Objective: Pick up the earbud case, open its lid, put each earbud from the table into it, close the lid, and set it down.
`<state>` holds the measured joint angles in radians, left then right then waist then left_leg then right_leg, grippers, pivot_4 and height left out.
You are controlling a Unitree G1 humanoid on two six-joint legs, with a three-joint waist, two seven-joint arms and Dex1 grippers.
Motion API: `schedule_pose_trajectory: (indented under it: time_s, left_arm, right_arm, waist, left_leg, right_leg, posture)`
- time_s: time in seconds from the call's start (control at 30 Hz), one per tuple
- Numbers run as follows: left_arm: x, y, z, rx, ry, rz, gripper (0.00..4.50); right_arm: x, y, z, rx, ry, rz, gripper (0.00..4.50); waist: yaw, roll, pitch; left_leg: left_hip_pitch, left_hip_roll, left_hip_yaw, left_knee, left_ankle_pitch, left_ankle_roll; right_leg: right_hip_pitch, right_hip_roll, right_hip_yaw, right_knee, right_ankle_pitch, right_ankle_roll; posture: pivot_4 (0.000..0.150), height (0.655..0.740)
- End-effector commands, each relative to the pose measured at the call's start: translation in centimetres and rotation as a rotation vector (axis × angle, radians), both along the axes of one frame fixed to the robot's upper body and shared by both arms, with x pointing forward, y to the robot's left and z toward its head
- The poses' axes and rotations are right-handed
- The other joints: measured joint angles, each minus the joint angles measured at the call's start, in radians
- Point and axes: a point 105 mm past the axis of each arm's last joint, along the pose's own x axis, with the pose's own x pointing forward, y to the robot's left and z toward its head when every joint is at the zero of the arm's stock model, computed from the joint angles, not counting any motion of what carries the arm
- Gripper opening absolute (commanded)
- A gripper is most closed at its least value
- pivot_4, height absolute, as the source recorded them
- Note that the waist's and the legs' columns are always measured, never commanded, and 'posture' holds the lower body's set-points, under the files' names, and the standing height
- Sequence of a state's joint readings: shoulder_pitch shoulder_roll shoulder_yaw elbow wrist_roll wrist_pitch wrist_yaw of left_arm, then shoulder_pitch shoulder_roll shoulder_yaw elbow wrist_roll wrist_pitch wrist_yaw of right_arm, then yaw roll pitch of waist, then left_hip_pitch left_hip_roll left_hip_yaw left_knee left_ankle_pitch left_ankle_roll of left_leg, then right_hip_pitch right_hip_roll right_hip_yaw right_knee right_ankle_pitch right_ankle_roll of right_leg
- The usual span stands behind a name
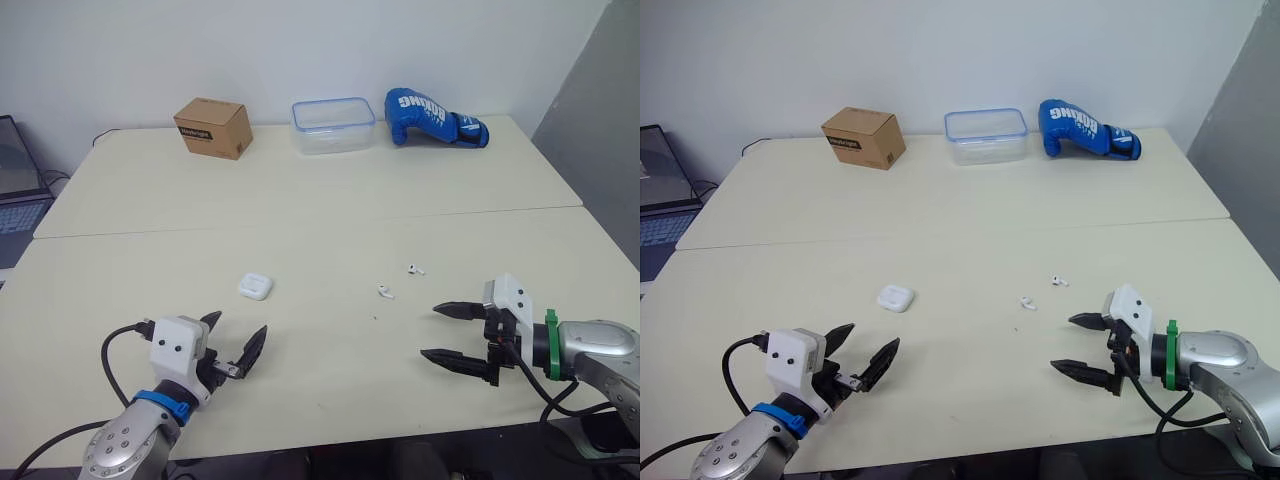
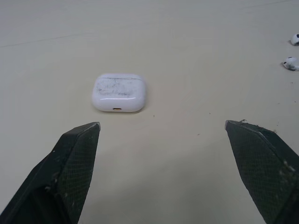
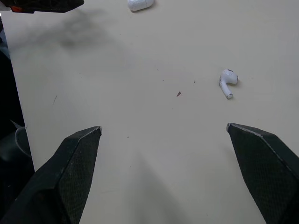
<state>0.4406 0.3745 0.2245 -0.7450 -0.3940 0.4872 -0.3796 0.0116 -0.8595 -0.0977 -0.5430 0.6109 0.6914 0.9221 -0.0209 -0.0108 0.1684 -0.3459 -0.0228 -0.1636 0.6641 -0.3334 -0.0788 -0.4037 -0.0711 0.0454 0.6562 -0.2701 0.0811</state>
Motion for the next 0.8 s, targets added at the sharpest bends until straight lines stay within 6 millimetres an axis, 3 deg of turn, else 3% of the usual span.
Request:
schedule_pose_trajectory:
  time_s: [0.03, 0.7, 0.8]
  left_arm:
    - [-0.2, -0.2, 0.4, 0.006, -0.028, -0.003, 4.47]
    - [-0.5, 0.4, -0.2, 0.009, -0.025, 0.002, 4.47]
    - [0.5, 0.5, -0.3, 0.007, 0.030, -0.038, 4.47]
  right_arm:
    - [-0.1, 0.2, 0.8, -0.004, -0.029, 0.025, 4.50]
    - [-0.3, 0.4, 0.9, -0.010, -0.045, 0.061, 4.50]
    - [0.1, 0.7, 2.1, -0.057, -0.114, 0.128, 4.50]
  waist:
    - [0.000, 0.000, 0.000]
    - [0.000, 0.000, 0.000]
    - [-0.001, 0.000, 0.000]
  left_leg:
    - [0.000, 0.000, 0.000, 0.000, 0.000, 0.000]
    - [0.000, 0.000, 0.000, 0.000, 0.000, 0.000]
    - [0.000, 0.000, 0.000, 0.000, 0.000, 0.000]
  right_leg:
    - [0.000, 0.000, 0.000, 0.000, 0.000, 0.000]
    - [0.000, 0.000, 0.000, 0.000, 0.000, 0.000]
    - [0.000, 0.000, 0.000, 0.000, 0.000, 0.000]
  posture:
    - [0.150, 0.7400]
    - [0.150, 0.7400]
    - [0.150, 0.7400]
